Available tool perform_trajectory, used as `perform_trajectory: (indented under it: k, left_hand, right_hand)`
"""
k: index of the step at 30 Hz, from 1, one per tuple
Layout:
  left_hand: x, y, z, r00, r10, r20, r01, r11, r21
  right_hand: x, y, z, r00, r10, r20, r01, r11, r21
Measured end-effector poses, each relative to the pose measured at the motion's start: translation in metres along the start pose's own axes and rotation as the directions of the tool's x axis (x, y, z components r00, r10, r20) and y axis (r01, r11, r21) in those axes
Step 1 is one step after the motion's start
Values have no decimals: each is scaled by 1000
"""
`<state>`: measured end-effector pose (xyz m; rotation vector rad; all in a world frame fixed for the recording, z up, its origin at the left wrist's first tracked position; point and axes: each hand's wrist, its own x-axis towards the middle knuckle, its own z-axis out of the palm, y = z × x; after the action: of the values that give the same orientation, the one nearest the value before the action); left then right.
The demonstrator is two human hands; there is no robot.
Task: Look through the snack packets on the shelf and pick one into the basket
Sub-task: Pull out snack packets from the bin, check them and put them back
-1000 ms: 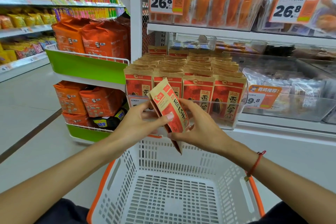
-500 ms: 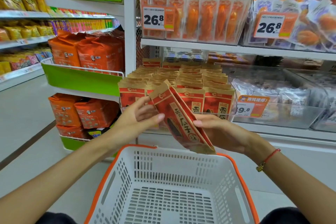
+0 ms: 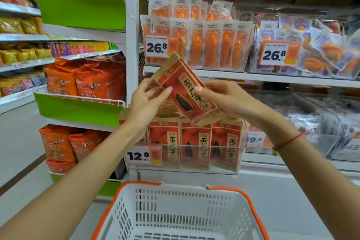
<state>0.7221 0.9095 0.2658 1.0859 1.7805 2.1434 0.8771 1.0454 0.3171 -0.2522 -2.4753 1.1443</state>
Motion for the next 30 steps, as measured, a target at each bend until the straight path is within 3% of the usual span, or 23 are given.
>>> perform_trajectory:
  k: [4,12,23,30]
  left_hand:
    - [6,-7,4,999,-15,-48,11,997,-82]
    - [9,-5,-2,998,-1,-61,-1,1000,-31]
    - [8,-6,-12,999,39,-36,-35,994,104]
    - [13,10,-10,994,107,-13,-104,984,147]
  right_hand:
    - [17,-3,0,983,-151,-105,115,950,-291]
    - [29,6,9,938,-282,-202,181,894,-410]
    - [35,29,17,994,-94,-47,88,990,-108]
    - [32,29,14,993,-111,-36,109,993,-49]
